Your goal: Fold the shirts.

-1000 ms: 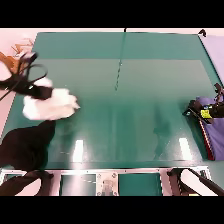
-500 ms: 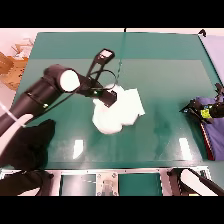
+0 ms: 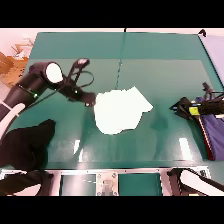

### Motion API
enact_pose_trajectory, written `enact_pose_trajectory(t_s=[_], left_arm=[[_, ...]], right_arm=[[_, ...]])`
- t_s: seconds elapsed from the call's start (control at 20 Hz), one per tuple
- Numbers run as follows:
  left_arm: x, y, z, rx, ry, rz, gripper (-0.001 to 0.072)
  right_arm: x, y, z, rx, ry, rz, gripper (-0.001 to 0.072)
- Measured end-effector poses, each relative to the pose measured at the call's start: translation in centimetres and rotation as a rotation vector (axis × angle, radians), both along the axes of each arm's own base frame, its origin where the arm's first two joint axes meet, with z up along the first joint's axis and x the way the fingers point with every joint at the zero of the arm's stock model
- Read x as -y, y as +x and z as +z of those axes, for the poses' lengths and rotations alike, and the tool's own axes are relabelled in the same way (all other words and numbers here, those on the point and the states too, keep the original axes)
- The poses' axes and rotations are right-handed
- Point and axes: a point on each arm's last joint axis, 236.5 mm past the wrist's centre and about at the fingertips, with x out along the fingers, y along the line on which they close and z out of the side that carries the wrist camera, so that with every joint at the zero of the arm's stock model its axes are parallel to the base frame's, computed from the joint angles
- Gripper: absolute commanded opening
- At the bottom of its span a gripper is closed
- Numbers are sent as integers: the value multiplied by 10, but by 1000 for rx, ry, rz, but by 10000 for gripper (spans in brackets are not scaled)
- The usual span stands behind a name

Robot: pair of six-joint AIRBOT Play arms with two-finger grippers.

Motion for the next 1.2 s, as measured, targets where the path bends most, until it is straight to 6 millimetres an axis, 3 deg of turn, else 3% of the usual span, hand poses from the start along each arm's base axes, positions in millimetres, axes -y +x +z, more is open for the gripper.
enact_pose_trajectory(t_s=[0.2, 0.4, 0.45, 0.5, 0.55, 0.6, 0.75, 0.85, 1.0, 1.1, 1.2], left_arm=[[14, -60, -50, -246, -102, 44, 718], [40, -83, -87, -279, -191, 119, 674], [46, -81, -93, -257, -210, 146, 527], [51, -76, -96, -228, -231, 177, 425], [55, -70, -98, -200, -248, 203, 264], [58, -64, -100, -172, -262, 229, 17], [60, -50, -97, -120, -287, 262, 20], [56, -39, -84, -96, -297, 247, 20], [45, -12, -36, -19, -320, 206, 20], [34, 11, 21, 90, -350, 180, 20], [22, 31, 95, 243, -389, 159, 20]], right_arm=[[-40, 19, -35, -17, 90, 70, 428], [-76, 40, -58, -21, 153, 116, 384], [-82, 45, -61, -20, 163, 126, 346], [-87, 51, -64, -14, 164, 136, 316], [-91, 57, -66, -8, 162, 146, 178], [-94, 62, -69, -3, 156, 155, 19], [-100, 73, -66, 20, 153, 191, 16], [-95, 82, -52, 52, 150, 216, 16], [-85, 100, 8, 152, 176, 236, 16], [-71, 110, 68, 268, 155, 231, 16], [-55, 113, 140, 415, 106, 218, 16]])
